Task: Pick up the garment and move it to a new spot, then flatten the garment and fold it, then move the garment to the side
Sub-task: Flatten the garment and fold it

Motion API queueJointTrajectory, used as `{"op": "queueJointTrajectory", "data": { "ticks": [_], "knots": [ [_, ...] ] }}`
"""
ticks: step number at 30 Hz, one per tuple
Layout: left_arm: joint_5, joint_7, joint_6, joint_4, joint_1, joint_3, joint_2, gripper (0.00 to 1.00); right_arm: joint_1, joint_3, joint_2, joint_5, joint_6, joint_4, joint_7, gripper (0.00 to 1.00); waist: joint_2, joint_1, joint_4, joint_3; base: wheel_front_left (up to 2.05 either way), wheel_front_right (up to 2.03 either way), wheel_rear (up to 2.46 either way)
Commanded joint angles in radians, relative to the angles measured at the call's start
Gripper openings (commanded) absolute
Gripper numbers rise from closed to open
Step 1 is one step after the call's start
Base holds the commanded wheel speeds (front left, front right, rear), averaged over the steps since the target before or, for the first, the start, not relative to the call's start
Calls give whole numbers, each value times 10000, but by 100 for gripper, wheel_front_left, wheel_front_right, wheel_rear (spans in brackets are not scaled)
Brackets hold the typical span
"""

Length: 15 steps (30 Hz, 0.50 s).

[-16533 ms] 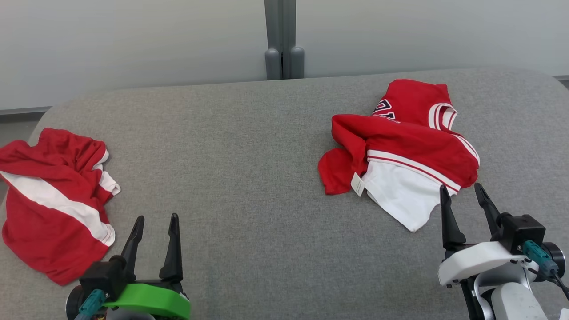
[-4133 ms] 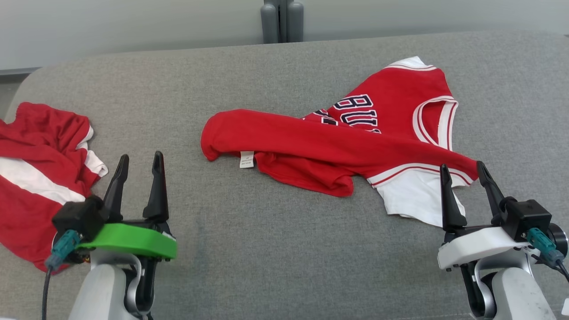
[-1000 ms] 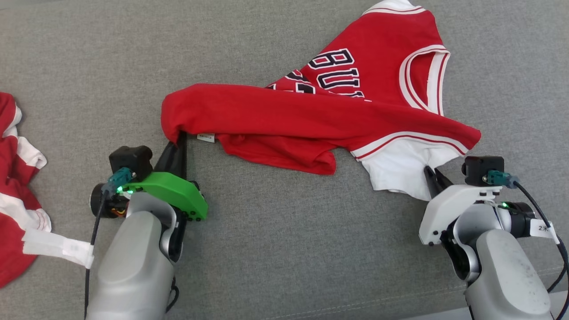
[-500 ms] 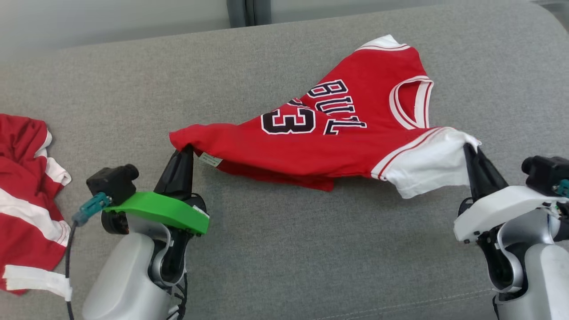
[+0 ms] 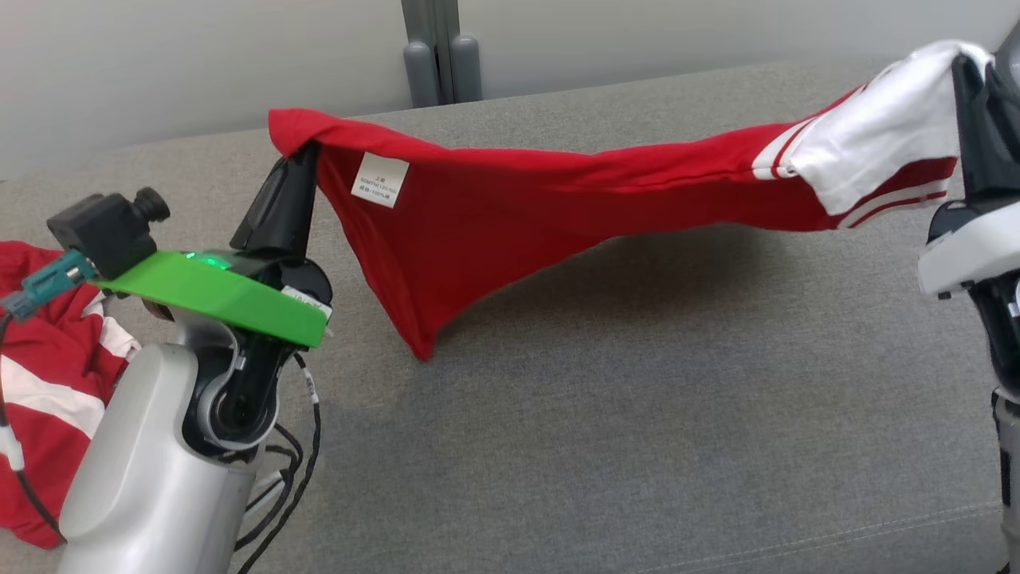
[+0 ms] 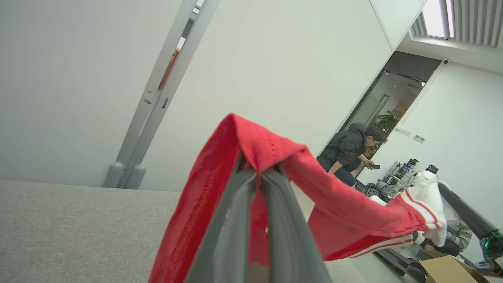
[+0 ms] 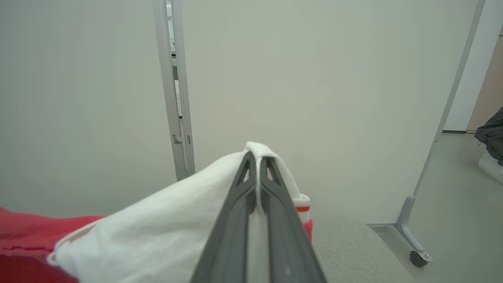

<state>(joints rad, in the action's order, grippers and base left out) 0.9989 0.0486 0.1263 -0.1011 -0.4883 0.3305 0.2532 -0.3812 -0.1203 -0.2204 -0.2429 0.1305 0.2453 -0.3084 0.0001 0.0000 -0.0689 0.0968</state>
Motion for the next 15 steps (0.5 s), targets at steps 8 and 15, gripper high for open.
{"op": "queueJointTrajectory", "data": {
  "ticks": [8,15],
  "knots": [
    [-194,-1096,-155,440,-1724,270,347,0,-2809,613,-889,-370,4,-826,-51,0,-1,0,-153,1022,0,0,0],
    [40,-1590,-506,-596,-3710,-215,367,0,-5511,1716,-1081,-192,3,-3032,160,0,-1,0,-292,2774,0,0,0]
  ]
}}
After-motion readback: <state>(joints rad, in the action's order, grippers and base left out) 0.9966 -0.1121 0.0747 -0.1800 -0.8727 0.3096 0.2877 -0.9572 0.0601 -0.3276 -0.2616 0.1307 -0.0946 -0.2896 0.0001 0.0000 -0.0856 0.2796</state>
